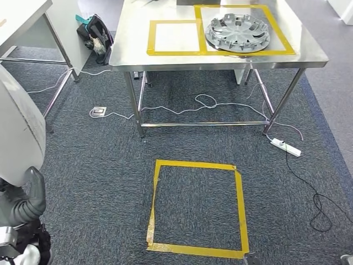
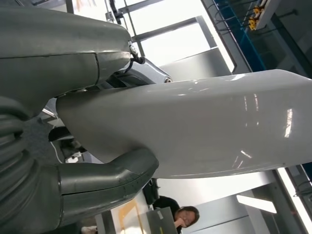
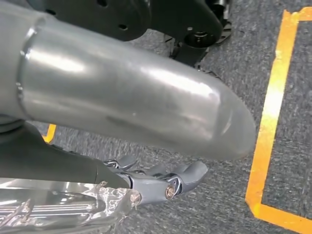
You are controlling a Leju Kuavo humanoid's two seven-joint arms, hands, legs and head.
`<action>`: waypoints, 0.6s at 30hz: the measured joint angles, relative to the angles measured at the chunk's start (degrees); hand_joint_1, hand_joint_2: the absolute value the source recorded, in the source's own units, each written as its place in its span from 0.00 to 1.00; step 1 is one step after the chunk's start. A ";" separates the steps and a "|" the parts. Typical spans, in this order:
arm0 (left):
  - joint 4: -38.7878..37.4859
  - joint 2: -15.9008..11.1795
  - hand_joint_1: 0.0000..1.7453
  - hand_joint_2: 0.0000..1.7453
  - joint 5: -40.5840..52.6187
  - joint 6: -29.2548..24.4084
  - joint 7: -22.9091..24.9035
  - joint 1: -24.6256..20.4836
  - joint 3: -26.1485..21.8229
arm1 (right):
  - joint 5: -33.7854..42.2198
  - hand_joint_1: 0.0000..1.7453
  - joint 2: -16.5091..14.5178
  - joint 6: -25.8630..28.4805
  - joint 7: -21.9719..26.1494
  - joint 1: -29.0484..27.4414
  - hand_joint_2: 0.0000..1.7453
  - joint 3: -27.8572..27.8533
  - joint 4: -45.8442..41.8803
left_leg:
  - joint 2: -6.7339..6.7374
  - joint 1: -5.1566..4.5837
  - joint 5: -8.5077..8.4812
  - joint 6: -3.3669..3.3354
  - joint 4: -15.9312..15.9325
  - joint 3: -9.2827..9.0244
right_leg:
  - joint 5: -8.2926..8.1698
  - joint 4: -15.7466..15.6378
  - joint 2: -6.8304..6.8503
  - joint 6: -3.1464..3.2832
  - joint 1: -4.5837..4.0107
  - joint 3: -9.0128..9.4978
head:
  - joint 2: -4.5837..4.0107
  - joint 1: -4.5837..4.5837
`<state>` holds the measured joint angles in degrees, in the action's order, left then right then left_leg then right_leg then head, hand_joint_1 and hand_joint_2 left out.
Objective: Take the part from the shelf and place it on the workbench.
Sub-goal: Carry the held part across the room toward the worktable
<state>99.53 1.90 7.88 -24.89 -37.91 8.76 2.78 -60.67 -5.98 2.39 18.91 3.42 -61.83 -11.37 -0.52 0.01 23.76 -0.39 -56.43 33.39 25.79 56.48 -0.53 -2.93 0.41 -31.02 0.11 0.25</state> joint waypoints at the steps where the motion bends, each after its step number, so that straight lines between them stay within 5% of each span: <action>1: 0.01 -0.17 1.00 1.00 0.08 -0.04 0.12 0.04 0.00 | 0.28 0.00 0.00 -0.09 -0.16 0.01 0.00 -0.12 0.00 | 0.08 0.13 -0.29 -0.38 0.65 -0.29 | -0.12 -0.27 -0.03 -0.27 0.06 0.00 | 0.00 -0.01; 3: 0.02 -0.36 1.00 1.00 0.21 -0.12 0.16 0.06 -0.01 | 0.85 0.00 -0.02 -0.41 -1.04 0.03 0.00 -0.50 0.00 | 0.44 0.44 -1.07 -0.93 2.35 -1.10 | 0.85 1.04 -0.04 -0.71 0.05 -0.82 | 0.00 -0.08; 6: -0.02 -0.56 1.00 1.00 -0.11 -0.13 0.01 0.03 -0.09 | 1.29 0.00 -0.23 -1.00 -2.32 -0.13 0.00 -1.10 0.00 | 1.24 0.69 -1.43 -0.95 3.10 -1.51 | 5.80 11.33 0.03 -1.23 0.36 -6.01 | 0.00 -0.23; 8: -0.08 -0.61 1.00 1.00 -0.54 -0.13 -0.46 -0.03 -0.10 | 0.98 0.00 -0.49 -1.08 -2.58 -0.43 0.00 -1.29 0.00 | 1.79 0.93 -1.29 -0.54 2.98 -1.52 | 6.42 15.45 0.11 -1.80 0.77 -8.37 | 0.00 -0.22; 12: -0.38 -0.69 1.00 1.00 -1.05 -0.51 -1.14 -0.34 -0.08 | 0.62 0.00 -0.95 -0.05 -1.55 -0.43 0.00 -1.33 0.03 | 3.01 1.86 -0.06 1.68 1.13 -1.40 | 0.14 4.02 2.42 -3.41 1.88 -3.06 | 0.00 -0.46; 14: -0.50 -0.75 1.00 1.00 -1.44 -0.67 -1.38 -0.53 -0.10 | 0.87 0.00 -1.12 0.31 -1.08 -0.16 0.00 -1.43 -0.05 | 3.52 1.61 0.56 2.62 0.09 -1.22 | -0.02 2.55 2.87 -2.52 2.06 -2.37 | 0.00 -0.48; 16: -0.66 -0.74 1.00 1.00 -1.79 -0.70 -1.75 -0.61 -0.07 | 1.09 0.00 -1.02 0.46 -1.02 0.01 0.00 -1.64 -0.17 | 3.93 1.66 0.70 3.09 -0.12 -1.22 | 0.05 3.34 1.74 -0.82 1.99 -2.89 | 0.00 -0.15; 18: -0.79 -0.74 1.00 1.00 -2.00 -0.83 -1.92 -0.59 -0.05 | 0.96 0.00 -1.00 0.61 -1.42 0.00 0.00 -1.77 -0.19 | 3.19 1.98 2.16 3.38 -1.61 -0.67 | -0.10 3.53 0.77 0.15 1.82 -3.19 | 0.00 0.02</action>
<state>98.73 1.16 5.88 -25.72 -39.82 8.17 2.73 -59.72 -6.98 3.00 17.49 3.42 -63.60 -11.56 2.67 1.98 25.92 3.00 -58.04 32.72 25.68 60.02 0.23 -2.78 2.23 -34.21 0.11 0.27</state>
